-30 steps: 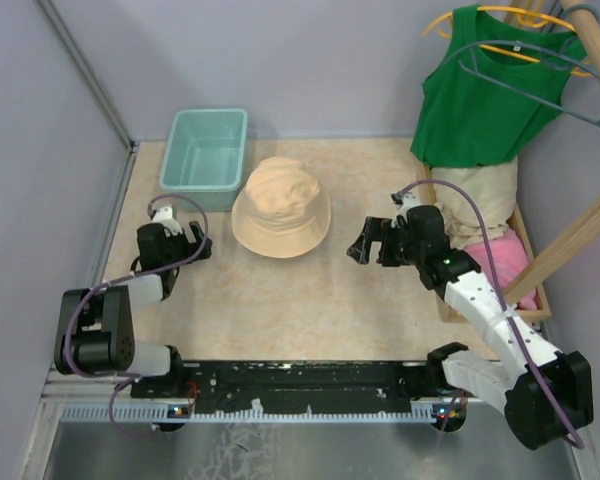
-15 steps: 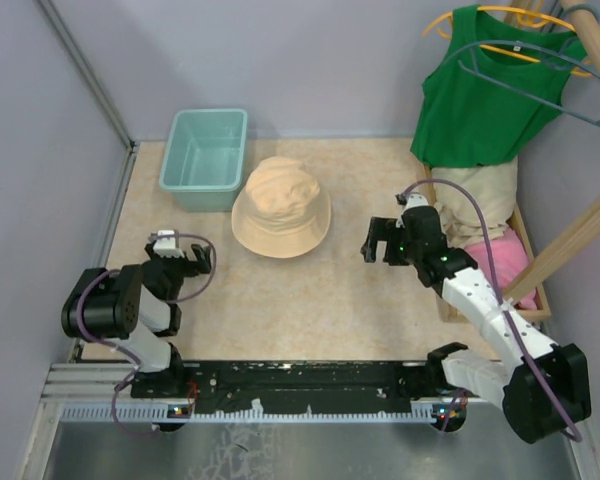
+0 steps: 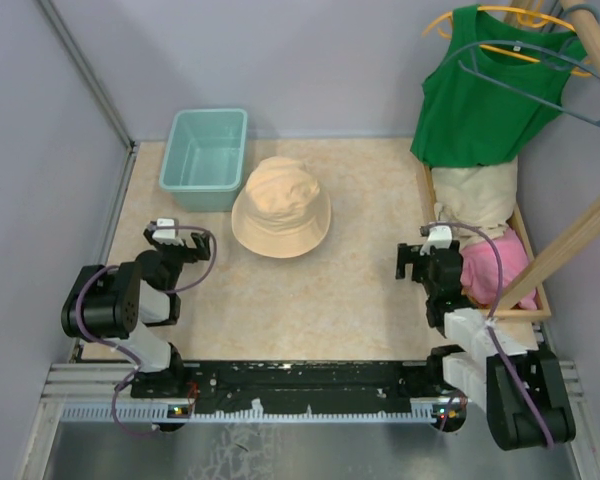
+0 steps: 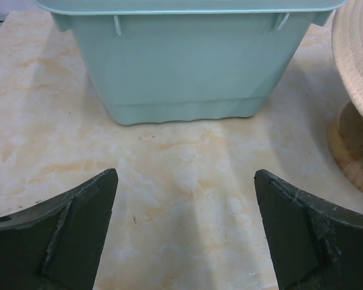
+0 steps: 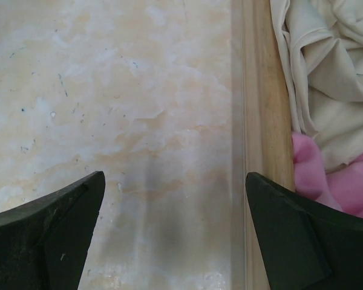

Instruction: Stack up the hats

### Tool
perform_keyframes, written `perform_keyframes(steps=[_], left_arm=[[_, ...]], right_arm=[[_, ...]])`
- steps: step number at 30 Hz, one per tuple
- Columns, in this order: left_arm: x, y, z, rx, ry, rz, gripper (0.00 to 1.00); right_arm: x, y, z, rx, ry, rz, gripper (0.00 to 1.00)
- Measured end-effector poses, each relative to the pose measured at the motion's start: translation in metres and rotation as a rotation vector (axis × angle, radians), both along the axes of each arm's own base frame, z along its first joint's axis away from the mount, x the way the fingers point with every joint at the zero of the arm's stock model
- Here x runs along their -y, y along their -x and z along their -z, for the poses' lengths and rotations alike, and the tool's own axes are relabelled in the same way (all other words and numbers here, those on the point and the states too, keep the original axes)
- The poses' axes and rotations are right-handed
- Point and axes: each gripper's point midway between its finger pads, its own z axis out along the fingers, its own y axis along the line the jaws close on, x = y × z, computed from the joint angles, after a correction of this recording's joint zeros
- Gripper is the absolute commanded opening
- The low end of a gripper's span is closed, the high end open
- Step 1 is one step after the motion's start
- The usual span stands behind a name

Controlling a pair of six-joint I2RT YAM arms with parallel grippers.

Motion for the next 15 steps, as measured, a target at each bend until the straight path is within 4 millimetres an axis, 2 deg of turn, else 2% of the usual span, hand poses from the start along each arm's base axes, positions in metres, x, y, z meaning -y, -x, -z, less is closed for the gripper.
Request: perform_keyframes(steps=[4,10,15], left_arm=[[0.001,0.000,0.000,0.000,-0.002,0.004,1.00],[0.001,0.000,0.000,0.000,-0.002,0.008,1.00],[0.002,0.000,0.000,-0.001,-0.003,0.010,1.00]], right_arm=[[0.003,-0.004,0.003,0.078,-0.021,-0.008,0.99],[0.011,-0.032,-0.011,0.207,-0.031,0.019,0.99],[0.012,-0.050,-0.008,0.242,-0.044,0.022,0.99]])
